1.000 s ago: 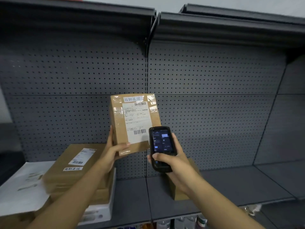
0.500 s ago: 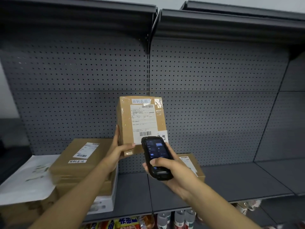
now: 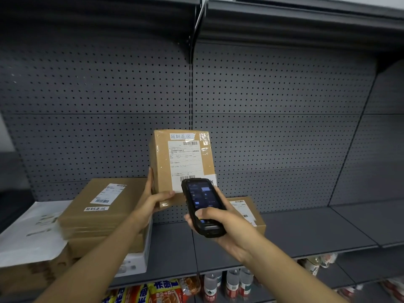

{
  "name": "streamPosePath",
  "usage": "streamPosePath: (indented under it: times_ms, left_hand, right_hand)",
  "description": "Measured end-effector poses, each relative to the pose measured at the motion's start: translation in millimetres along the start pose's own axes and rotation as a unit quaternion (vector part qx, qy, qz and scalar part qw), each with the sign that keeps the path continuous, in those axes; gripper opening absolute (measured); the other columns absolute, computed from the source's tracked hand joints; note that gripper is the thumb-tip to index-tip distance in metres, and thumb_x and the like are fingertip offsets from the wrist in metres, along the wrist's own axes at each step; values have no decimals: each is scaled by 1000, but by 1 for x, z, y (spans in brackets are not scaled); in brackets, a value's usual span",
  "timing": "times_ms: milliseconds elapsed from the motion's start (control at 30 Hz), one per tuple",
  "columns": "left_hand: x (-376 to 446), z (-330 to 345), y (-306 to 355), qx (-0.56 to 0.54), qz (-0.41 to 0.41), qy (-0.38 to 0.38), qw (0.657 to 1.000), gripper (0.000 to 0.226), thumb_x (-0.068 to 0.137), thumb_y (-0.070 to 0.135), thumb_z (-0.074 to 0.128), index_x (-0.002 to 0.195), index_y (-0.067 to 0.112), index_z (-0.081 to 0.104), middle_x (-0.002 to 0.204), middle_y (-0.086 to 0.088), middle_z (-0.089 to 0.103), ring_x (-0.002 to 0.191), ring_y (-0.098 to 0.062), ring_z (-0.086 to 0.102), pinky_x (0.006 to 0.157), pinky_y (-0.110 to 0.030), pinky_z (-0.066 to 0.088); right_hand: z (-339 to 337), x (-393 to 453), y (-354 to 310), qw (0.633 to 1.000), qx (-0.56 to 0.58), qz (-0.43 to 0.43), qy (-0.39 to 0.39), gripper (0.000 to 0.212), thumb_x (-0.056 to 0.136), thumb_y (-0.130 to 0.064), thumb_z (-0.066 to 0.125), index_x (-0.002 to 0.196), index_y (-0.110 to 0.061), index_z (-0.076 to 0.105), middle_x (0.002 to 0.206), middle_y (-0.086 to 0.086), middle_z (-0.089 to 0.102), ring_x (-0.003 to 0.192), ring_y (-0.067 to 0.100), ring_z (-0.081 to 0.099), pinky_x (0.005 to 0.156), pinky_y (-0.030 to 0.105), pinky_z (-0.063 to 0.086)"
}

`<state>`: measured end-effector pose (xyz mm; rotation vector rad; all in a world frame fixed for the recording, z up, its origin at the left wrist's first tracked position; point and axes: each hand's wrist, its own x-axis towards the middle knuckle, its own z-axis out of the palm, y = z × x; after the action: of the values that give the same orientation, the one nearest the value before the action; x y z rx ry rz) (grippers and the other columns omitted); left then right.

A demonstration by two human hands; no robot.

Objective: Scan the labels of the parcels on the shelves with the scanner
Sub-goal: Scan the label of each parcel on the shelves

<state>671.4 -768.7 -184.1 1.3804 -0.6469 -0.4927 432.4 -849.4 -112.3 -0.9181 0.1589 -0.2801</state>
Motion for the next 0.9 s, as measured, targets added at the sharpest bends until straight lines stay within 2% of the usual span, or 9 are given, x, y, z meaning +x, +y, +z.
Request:
streamPosePath:
  times_ms: [133,333,467,633,900]
  left_hand:
    - [1,-2,-6,8,-1,0,1000,119,54,32,86,144,59,12,133,9,59,119,-20,59,98,-50,48]
    - [5,-5,-13,7,-9,0,1000,120,52,34,86,143,59,13,134,11,57,120,-20,57,97,-52,49]
    - [10,-7,-18,6,-17,-1,1000,118,58,30,84,145,57,10,134,12,56,120,-18,57,96,-49,49]
    - [18,-10,-25,2,-23,-3,1000,113,63,25,81,145,56,9,133,12,57,119,-17,57,93,-45,50]
    - [32,-9,-29,4,-32,-17,999,118,56,32,82,143,60,7,136,14,52,120,-17,54,90,-46,50]
  right_hand:
    - [-1,0,1,1000,7,10,3,52,78,25,57,103,-19,69,108,25,70,97,47,66,69,39,61]
    - [-5,4,5,1000,10,22,5,53,78,23,58,115,-14,66,115,28,66,91,43,68,70,38,60]
    - [-9,10,8,999,6,27,22,57,78,22,60,123,-13,62,119,28,64,90,44,69,73,40,60]
    - [-9,14,10,999,12,31,31,54,78,22,59,118,-15,65,117,28,66,94,45,68,72,40,60]
    - [-12,24,14,998,7,33,44,53,77,23,59,116,-11,66,113,29,66,91,45,69,71,40,60]
